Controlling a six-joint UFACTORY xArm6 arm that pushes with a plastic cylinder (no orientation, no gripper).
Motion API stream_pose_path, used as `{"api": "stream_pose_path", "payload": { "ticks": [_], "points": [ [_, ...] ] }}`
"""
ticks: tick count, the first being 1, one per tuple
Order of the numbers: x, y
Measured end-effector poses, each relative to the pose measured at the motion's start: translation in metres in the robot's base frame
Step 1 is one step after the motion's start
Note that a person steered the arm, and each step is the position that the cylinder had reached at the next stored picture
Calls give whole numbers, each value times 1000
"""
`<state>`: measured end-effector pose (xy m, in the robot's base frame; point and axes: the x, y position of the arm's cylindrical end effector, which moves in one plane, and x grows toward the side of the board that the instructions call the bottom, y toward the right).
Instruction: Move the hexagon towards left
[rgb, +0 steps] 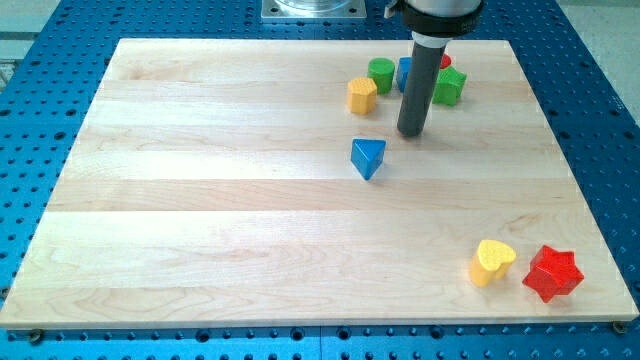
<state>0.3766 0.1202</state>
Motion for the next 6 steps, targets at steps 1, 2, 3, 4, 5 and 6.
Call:
{"api": "stream_pose_path", "payload": {
  "ticks": [1,2,3,4,5,6],
  "points": [
    [-1,0],
    [-25,0],
    [-34,0],
    [-35,-6],
    [-53,-2],
    [-56,-54]
  ]
}}
